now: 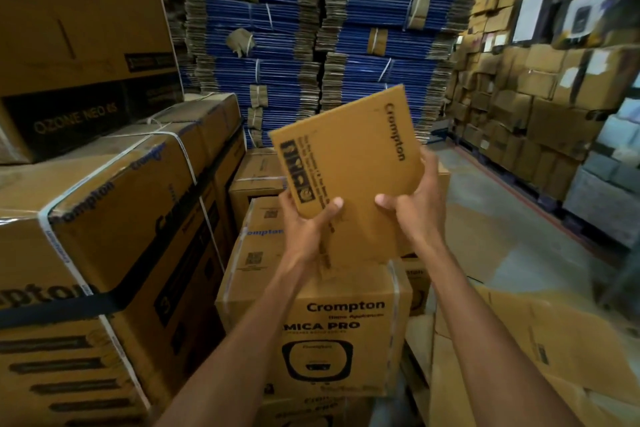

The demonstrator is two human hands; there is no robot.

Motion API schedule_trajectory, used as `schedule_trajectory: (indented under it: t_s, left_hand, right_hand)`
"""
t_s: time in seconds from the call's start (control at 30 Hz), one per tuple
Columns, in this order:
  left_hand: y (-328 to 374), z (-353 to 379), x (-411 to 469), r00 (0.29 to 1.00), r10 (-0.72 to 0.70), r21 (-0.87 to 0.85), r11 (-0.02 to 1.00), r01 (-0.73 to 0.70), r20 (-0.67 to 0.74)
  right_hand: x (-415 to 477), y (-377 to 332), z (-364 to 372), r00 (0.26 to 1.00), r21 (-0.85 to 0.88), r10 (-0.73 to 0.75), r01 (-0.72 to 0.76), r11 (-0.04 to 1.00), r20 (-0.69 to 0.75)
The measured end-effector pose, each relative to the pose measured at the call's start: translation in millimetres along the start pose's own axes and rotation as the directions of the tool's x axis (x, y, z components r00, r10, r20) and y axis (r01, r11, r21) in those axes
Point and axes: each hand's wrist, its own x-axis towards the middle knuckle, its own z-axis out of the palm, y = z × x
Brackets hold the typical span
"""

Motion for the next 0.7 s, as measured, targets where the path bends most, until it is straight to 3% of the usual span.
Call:
schedule_trajectory:
  t_s: [0.1, 0.2, 0.33, 0.43, 0.53, 0.63, 0.7]
  left_hand:
    - [-27, 6, -16, 0.99, -0.139, -0.309, 0.943, 0.121, -0.035]
    - [-56, 15, -29, 0.956, -0.292, -0.558, 0.799, 0.226, -0.031]
    - [-90, 16, -51, 0.887, -0.457, -0.613, 0.683, 0.396, 0.065]
    - [-113, 19, -66, 0.754, -0.656, -0.537, 0.645, 0.543, -0.026]
    - [-130, 16, -74, 0.666, -0.741, -0.41, 0.635, 0.654, -0.085]
    - [-128, 1, -70, 0.669, -0.739, -0.158, 0.671, 0.724, -0.073]
    - [-119, -12, -68, 0.714, -0.693, 0.243, 0.678, 0.694, -0.103]
  right_hand:
    - [14, -12, -3, 0.976, -0.258, -0.157, 0.192, 0.947, 0.152]
    - [15, -26, 6, 0.903, -0.481, -0.251, 0.402, 0.779, 0.348]
    - [-1, -15, 31, 0.773, -0.543, -0.339, 0.623, 0.563, 0.536]
    - [-18, 18, 38, 0.672, -0.514, -0.298, 0.723, 0.462, 0.678]
    - [-36, 49, 37, 0.638, -0.509, -0.311, 0.759, 0.406, 0.704]
    - [-44, 68, 32, 0.633, -0.504, -0.34, 0.767, 0.397, 0.695]
    - [-44, 70, 28, 0.634, -0.491, -0.362, 0.766, 0.416, 0.683]
